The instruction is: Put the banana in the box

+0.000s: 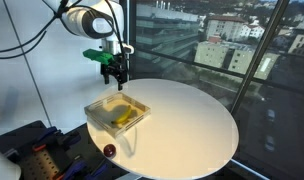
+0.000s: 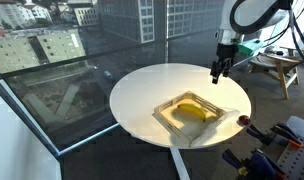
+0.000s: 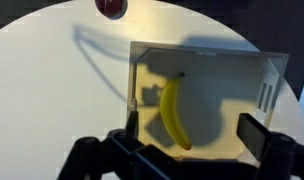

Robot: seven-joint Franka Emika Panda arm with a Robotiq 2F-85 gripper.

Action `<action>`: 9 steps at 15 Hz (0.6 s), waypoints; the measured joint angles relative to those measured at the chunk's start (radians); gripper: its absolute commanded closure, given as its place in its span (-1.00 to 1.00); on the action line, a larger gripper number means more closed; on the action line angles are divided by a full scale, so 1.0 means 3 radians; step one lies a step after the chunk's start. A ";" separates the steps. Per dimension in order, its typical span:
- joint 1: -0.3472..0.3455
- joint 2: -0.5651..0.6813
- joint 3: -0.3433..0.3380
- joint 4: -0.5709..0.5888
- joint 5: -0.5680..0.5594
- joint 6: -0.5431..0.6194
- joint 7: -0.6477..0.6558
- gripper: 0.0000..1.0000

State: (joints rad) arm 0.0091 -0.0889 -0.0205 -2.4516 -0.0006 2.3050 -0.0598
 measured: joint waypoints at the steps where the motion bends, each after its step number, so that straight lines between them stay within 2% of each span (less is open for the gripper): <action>1: 0.0001 -0.0035 0.0001 -0.0019 0.0023 0.0001 -0.0008 -1.00; 9: 0.0002 -0.0248 0.0002 -0.0142 0.0056 0.0002 -0.0026 -1.00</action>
State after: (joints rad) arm 0.0096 -0.1634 -0.0200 -2.4942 0.0161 2.3056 -0.0676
